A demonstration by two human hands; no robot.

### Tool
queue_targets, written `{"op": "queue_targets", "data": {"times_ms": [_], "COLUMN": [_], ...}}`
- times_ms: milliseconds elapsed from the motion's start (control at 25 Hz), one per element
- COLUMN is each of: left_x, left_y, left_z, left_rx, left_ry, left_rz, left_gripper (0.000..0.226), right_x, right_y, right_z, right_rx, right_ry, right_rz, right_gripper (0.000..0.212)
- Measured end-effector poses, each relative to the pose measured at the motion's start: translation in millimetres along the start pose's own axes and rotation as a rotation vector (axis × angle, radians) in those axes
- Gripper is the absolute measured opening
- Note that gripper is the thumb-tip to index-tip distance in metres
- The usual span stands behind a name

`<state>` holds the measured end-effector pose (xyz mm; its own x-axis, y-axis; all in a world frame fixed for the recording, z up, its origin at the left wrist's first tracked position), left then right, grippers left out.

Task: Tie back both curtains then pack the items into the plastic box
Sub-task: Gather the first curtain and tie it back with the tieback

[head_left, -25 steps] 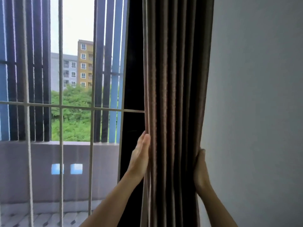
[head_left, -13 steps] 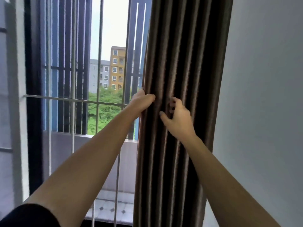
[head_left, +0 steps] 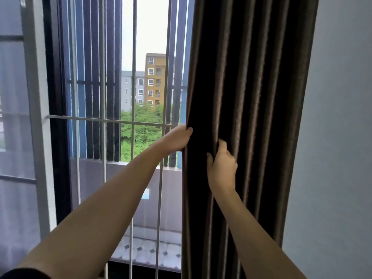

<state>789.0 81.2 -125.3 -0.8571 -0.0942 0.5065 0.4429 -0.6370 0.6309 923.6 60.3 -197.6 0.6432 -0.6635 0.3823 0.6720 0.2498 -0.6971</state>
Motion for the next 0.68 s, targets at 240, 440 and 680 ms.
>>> {"op": "queue_targets", "data": {"times_ms": [240,440,680], "left_x": [-33.4,-44.5,-45.8], "left_y": [-16.2,-11.7,4.4], "left_z": [-13.3,-9.7,-16.1], "left_rx": [0.074,0.071,0.113], "left_ry": [-0.238,-0.244,-0.309], "left_rz": [-0.062,-0.084,-0.112], "left_gripper": [0.017,0.013,0.023], "right_x": [-21.6,-16.0,-26.2], "right_y": [63.1,72.1,71.0], "right_z": [-63.1,-74.1,-77.3], "right_rx": [0.01,0.094,0.079], "right_ry": [-0.17,-0.257,-0.245], "right_rz": [0.001,0.082,0.003], "right_gripper": [0.022,0.044,0.029]}}
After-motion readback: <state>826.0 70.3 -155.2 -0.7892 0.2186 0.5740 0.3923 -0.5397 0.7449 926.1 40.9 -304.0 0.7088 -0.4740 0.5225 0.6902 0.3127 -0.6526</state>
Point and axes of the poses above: each hand's wrist, its own z-axis towards the middle knuckle, its own x-axis out of the back of the hand, y = z × x, the point moved 1 cm from there along z, towards the middle knuckle, and after that the axes turned 15 degrees about -x, right-handed, at the moved point
